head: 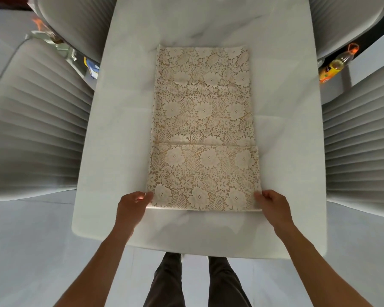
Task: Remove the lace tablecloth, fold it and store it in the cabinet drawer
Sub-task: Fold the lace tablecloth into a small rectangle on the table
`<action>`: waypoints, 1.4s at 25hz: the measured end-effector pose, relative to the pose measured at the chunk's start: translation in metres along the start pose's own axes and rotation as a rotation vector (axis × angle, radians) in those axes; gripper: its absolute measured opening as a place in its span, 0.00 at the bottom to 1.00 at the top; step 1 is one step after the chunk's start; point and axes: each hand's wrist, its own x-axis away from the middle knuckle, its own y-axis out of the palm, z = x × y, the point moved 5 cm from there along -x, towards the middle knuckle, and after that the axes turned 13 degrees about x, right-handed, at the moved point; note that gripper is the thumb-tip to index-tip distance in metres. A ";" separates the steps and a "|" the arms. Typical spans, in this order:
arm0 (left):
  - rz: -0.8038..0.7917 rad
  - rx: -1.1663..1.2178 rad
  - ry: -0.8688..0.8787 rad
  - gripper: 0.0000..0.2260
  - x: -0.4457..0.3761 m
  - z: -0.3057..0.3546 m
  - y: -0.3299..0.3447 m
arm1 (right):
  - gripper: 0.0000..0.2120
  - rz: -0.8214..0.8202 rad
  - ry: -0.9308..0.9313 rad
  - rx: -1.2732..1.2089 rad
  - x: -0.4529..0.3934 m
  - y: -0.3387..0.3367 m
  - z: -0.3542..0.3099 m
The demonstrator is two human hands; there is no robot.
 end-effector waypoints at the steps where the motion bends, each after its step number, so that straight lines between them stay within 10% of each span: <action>1: 0.019 -0.021 0.012 0.12 0.002 -0.004 0.000 | 0.08 0.008 -0.005 0.011 0.002 -0.001 0.002; 13: 0.226 -0.077 0.165 0.07 0.024 -0.009 0.006 | 0.09 0.202 -0.003 0.148 0.019 0.001 0.002; 19: -0.006 -0.605 0.781 0.27 -0.001 0.054 0.086 | 0.30 0.384 -0.602 0.701 0.001 0.049 -0.075; 24: -0.137 -0.812 0.692 0.30 -0.033 0.039 0.083 | 0.31 0.291 -0.548 0.814 -0.019 0.054 -0.053; 28: 0.167 -0.314 0.340 0.24 -0.006 0.027 0.032 | 0.29 0.331 -0.169 0.431 0.007 0.025 -0.028; 35: -0.025 0.135 -0.131 0.08 0.010 0.006 0.006 | 0.07 -0.042 0.108 -0.055 0.025 0.004 -0.006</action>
